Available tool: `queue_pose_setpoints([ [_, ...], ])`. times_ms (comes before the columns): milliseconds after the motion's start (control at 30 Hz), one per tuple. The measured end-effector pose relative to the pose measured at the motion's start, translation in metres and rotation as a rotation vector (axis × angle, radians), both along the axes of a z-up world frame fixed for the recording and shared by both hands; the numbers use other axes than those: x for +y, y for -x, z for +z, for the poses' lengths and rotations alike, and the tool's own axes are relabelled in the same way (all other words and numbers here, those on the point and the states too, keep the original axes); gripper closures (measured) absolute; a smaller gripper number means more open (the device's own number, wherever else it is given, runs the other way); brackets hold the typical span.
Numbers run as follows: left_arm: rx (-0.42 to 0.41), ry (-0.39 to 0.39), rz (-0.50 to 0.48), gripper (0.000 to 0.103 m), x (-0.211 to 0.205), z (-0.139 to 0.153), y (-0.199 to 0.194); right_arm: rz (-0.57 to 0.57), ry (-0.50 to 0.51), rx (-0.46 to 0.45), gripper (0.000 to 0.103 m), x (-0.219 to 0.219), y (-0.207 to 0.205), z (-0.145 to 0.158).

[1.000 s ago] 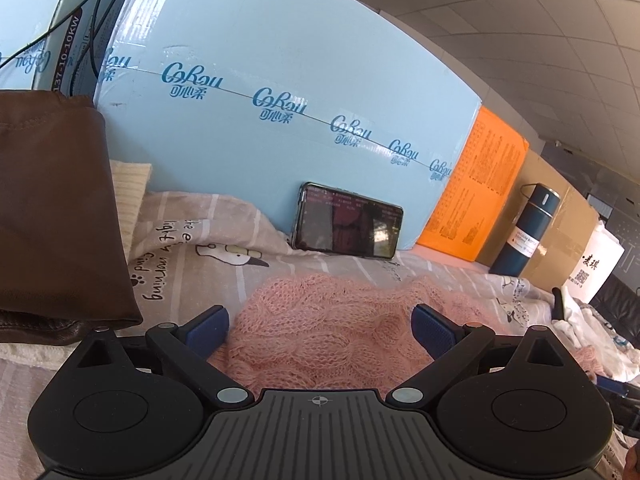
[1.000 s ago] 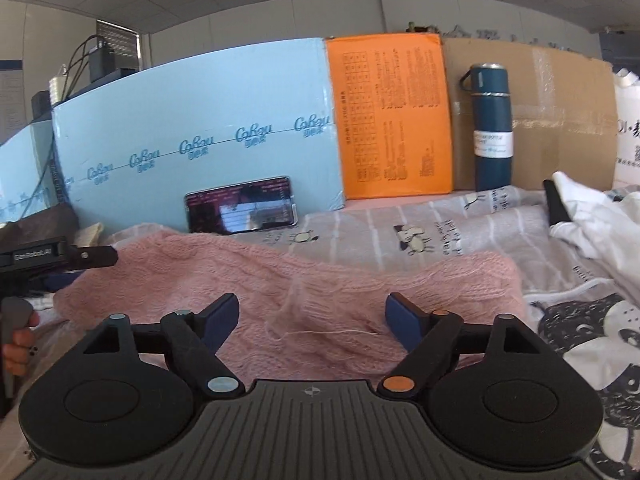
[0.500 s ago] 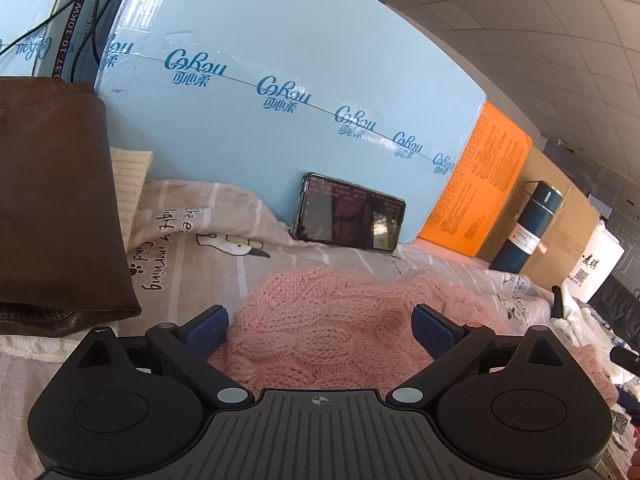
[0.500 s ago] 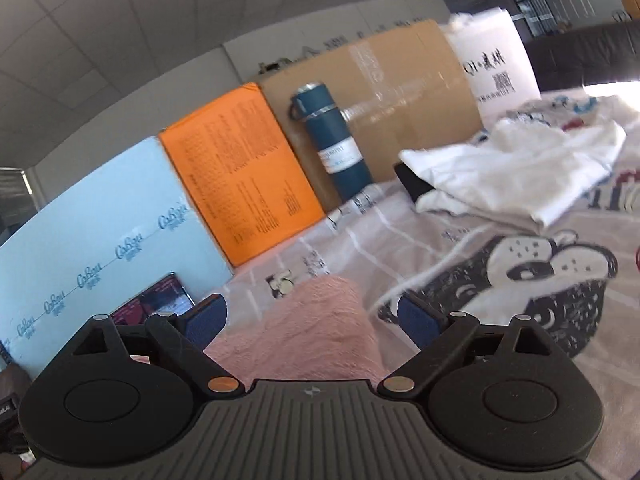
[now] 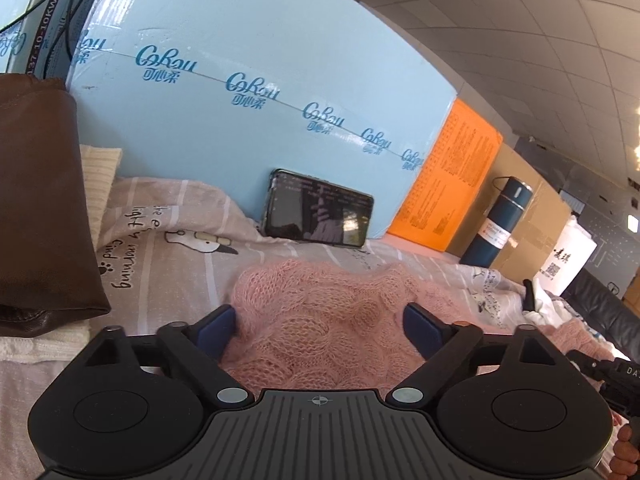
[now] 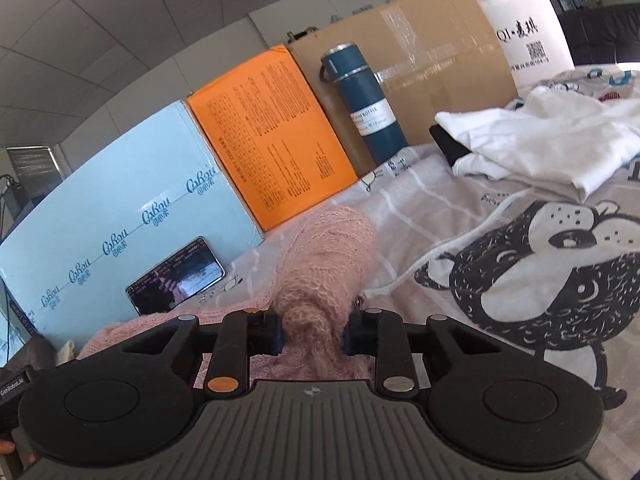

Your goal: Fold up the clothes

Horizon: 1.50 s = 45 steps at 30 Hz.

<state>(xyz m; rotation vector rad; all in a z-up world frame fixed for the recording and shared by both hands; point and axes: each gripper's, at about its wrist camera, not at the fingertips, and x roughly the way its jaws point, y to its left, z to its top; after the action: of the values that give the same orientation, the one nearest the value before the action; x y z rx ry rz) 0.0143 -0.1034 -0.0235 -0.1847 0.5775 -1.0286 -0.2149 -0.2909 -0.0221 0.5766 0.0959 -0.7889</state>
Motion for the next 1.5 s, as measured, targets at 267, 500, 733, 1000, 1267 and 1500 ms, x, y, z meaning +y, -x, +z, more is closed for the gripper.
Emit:
queue_pose_setpoints([
  [267, -0.031, 0.051, -0.13, 0.051, -0.004, 0.006, 0.016, -0.142, 0.115, 0.033, 0.081, 0.0, 0.036, 0.026],
  [500, 0.033, -0.072, -0.002, 0.026, -0.009, -0.004, 0.001, -0.183, 0.241, 0.197, 0.081, 0.008, 0.019, 0.03],
  [733, 0.061, -0.024, 0.017, 0.026, -0.001, -0.006, -0.004, -0.102, 0.674, 0.414, 0.081, 0.067, -0.057, 0.036],
  [1000, 0.147, 0.105, 0.117, 0.026, 0.019, -0.005, -0.018, 0.098, 1.006, 0.577, 0.081, 0.129, -0.141, 0.017],
  [1267, 0.126, 0.156, 0.123, 0.026, 0.022, -0.002, -0.018, 0.56, 0.482, 0.314, 0.08, 0.11, -0.177, 0.023],
  [1500, 0.102, 0.176, 0.099, 0.026, 0.021, 0.0, -0.015, 0.714, 0.203, 0.021, 0.021, 0.084, -0.155, 0.009],
])
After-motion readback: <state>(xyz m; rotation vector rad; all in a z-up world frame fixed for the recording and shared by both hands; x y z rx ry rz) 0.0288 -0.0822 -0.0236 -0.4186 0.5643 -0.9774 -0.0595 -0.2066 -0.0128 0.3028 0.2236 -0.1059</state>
